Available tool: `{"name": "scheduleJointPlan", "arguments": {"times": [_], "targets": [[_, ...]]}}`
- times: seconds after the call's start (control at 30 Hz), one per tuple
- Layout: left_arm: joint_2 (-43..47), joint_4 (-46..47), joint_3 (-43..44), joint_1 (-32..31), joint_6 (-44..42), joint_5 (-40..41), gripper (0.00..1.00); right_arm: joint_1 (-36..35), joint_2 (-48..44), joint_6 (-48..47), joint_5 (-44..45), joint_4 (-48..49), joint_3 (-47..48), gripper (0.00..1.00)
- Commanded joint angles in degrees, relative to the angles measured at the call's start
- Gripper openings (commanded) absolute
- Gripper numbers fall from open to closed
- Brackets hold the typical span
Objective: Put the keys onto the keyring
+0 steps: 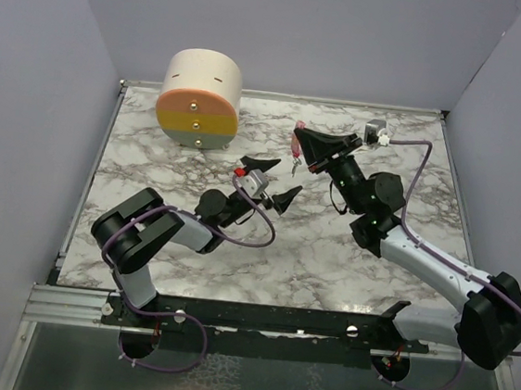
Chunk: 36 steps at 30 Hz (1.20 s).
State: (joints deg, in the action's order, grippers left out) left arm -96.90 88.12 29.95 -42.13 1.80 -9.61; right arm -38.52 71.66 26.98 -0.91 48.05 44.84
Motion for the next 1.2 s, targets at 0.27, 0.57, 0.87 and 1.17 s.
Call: {"name": "scheduleJointPlan", "arguments": {"times": [0.27,0.57,0.87,1.17], "targets": [[-1.8,12.7,4.0,-0.3,1.3,1.9,0.84,-0.1,-2.5,1.2,0.7,1.0,-0.3,0.01],[-1.6,12.7,5.2,-0.3,3.2,1.0,0.02,-0.1,-2.6,1.5,1.8,1.0,-1.6,0.01],[2.0,12.7,0.6,-0.3,1.4,3.3,0.00,-0.1,-6.5,0.7,4.7,0.8,-5.1,0.01],[4.9,12.7,-4.9,-0.5,0.2,4.4,0.00,-0.1,-9.2,0.2,8.4,3.0,-8.8,0.01]]}}
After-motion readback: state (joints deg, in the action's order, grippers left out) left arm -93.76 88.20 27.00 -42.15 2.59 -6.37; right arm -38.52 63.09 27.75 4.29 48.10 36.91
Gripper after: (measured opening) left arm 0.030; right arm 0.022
